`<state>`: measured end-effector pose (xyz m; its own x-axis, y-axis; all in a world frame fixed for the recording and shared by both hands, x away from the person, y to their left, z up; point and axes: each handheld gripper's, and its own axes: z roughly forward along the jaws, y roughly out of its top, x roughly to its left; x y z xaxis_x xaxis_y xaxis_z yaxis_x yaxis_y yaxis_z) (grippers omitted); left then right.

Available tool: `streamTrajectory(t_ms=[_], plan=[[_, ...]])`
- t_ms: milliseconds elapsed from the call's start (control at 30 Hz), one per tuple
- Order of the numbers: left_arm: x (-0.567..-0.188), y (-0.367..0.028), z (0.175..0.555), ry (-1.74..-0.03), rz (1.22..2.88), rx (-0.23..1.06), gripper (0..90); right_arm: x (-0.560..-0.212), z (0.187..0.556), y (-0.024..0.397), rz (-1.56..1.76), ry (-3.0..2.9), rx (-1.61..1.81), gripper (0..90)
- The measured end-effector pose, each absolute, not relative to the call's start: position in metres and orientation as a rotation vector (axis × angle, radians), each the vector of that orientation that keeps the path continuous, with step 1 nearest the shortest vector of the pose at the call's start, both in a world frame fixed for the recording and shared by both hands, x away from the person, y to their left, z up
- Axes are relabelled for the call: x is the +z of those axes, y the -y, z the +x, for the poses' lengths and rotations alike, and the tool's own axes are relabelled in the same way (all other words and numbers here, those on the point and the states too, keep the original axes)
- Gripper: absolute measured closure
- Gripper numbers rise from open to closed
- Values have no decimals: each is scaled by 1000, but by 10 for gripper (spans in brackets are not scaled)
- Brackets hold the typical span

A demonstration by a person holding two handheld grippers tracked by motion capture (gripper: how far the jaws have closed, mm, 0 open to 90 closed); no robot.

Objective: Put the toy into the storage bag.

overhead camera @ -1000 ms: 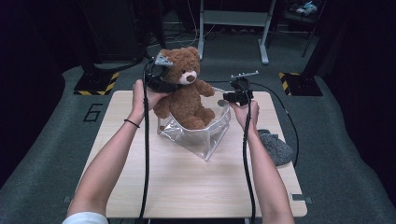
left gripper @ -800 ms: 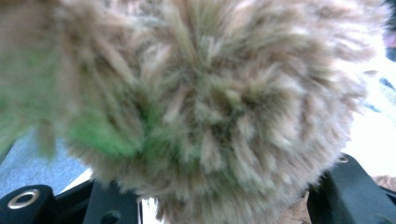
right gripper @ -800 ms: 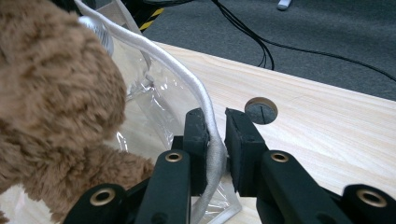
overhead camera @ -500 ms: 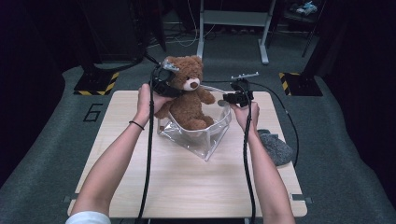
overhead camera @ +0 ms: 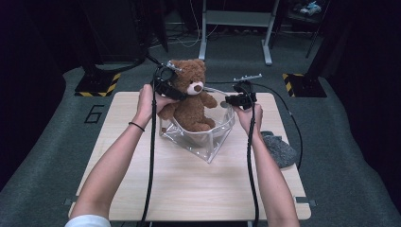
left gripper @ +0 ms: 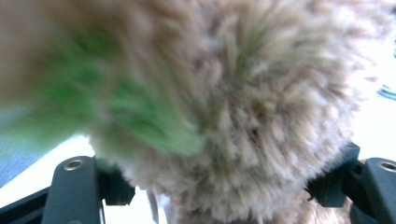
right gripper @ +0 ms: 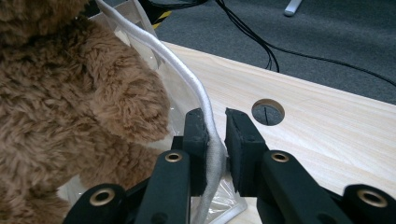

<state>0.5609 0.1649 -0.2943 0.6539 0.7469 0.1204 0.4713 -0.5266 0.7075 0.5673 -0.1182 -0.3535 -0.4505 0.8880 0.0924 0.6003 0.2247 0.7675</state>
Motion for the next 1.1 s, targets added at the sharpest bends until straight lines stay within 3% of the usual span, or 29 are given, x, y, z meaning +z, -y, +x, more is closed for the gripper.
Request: streamTrajectory(t_ms=[167, 367, 633, 833, 1100], plan=[[-278, -167, 554, -905, 2186, 585, 166, -353, 567, 115, 1381, -2143, 1083, 787], [-269, -184, 541, -890, 2178, 532, 202, -353, 567, 115, 1369, -2153, 1089, 787], [-295, -192, 537, -925, 2196, 501, 250, -353, 567, 115, 1371, -2163, 1094, 783], [-314, -184, 533, -919, 2261, 569, 231, -352, 566, 115, 1363, -2187, 1109, 755], [-304, -208, 519, -942, 2137, 568, 186, -341, 555, 125, 1344, -2202, 1125, 509]])
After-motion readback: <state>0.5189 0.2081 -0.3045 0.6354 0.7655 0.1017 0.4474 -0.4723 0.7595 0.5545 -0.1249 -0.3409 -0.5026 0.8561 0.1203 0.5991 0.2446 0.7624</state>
